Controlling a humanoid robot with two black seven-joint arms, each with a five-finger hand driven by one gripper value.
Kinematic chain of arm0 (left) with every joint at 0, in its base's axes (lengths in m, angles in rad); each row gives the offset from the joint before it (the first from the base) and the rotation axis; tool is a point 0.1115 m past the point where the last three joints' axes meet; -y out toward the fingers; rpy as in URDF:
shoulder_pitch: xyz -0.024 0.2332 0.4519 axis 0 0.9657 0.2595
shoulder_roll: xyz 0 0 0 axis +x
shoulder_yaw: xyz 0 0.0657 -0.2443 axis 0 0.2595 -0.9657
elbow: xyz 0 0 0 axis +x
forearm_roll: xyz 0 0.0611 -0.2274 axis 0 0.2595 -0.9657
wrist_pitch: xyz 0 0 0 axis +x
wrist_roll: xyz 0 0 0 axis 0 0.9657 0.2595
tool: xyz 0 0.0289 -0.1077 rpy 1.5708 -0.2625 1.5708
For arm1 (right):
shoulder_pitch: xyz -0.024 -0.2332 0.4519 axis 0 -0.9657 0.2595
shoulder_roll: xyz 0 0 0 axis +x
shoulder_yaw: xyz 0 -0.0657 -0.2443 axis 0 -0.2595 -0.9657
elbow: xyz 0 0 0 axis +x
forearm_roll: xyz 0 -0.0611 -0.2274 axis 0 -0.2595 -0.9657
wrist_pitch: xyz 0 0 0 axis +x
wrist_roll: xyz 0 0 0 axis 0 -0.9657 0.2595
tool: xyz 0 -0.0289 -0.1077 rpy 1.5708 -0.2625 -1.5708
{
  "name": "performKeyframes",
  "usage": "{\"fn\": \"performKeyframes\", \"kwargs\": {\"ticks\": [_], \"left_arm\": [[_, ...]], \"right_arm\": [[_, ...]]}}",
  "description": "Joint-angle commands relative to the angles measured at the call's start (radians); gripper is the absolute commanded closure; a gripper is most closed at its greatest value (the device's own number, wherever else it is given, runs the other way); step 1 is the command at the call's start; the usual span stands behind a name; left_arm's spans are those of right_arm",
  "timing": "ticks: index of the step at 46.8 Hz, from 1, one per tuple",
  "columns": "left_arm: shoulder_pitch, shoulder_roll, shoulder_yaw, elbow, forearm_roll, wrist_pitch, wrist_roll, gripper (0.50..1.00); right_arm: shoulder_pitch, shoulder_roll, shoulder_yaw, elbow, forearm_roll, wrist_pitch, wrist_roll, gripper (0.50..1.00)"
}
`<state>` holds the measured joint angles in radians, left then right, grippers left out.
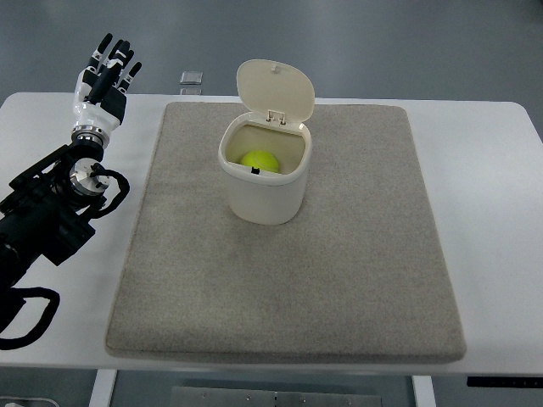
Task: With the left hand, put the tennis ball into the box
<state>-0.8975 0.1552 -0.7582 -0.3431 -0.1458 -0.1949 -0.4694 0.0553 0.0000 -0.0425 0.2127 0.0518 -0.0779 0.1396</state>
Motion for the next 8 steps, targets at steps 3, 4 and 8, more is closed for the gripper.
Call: {"fn": "performKeyframes", "kwargs": {"ticks": [3, 4, 8], "left_arm": [[0.003, 0.001, 0.003, -0.001, 0.002, 0.0, 0.0, 0.688], [0.002, 0.001, 0.005, -0.001, 0.002, 0.0, 0.0, 0.688], [0.002, 0.003, 0.005, -0.001, 0.002, 0.0, 0.0, 0.688]], "right_arm": [[0.0, 0.0, 0.0, 0.004, -0.003, 0.004, 0.0, 0.562], [0.001, 0.0, 0.001, 0.004, -0.004, 0.004, 0.0, 0.562], [0.003, 0.0, -0.002, 0.004, -0.006, 0.003, -0.002, 0.562]]}}
